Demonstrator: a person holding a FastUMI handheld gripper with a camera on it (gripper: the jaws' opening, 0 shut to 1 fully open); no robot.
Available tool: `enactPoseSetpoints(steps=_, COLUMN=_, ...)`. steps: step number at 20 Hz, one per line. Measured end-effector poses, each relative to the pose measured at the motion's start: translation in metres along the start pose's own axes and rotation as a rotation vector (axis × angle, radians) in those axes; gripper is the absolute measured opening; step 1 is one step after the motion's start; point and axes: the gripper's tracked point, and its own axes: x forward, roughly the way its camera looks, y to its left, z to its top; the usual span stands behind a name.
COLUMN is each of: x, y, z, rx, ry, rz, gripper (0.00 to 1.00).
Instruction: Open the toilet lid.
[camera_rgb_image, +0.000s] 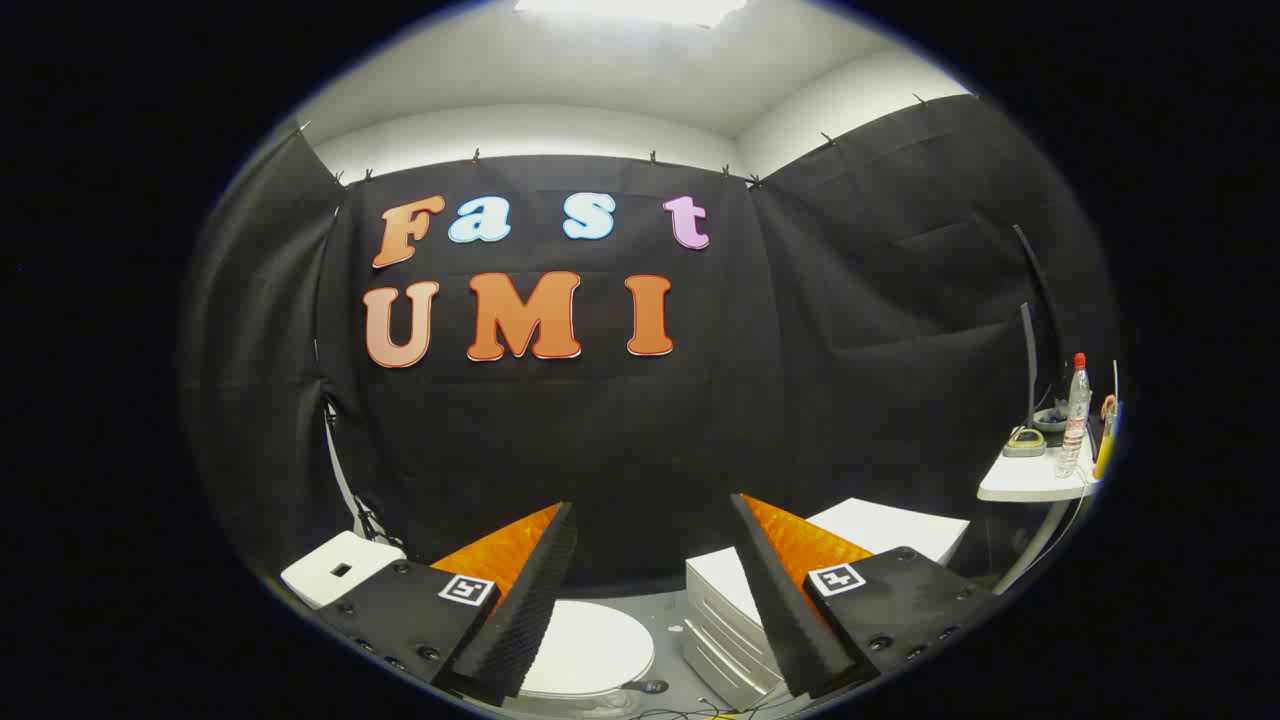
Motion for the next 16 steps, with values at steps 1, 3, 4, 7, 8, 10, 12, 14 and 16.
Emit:
enactPoseSetpoints(steps=1, x=0.000, y=0.000, z=-0.001, rx=-0.001, ry=0.001, rz=0.003, gripper=0.98)
enactPoseSetpoints(steps=3, x=0.000, y=0.001, z=-0.003, rx=-0.003, ry=0.005, rz=0.004, gripper=0.98)
enactPoseSetpoints(steps=4, x=0.000, y=0.002, z=-0.004, rx=-0.001, ry=0.007, rz=0.005, gripper=0.98)
enactPoseSetpoints(steps=7, x=0.001, y=0.001, z=-0.009, rx=0.011, ry=0.016, rz=0.007, gripper=0.98)
enactPoseSetpoints(steps=8, x=0.001, y=-0.001, z=-0.011, rx=0.014, ry=0.019, rz=0.005, gripper=0.98)
enactPoseSetpoints(steps=10, x=0.000, y=-0.005, z=-0.011, rx=0.015, ry=0.021, rz=0.000, gripper=0.98)
enactPoseSetpoints(steps=12, x=0.000, y=-0.009, z=-0.011, rx=0.020, ry=0.021, rz=-0.006, gripper=0.98)
enactPoseSetpoints(steps=14, x=0.000, y=-0.012, z=-0.012, rx=0.025, ry=0.022, rz=-0.009, gripper=0.98)
enactPoseSetpoints(steps=16, x=0.000, y=-0.014, z=-0.013, rx=0.025, ry=0.024, rz=-0.011, gripper=0.98)
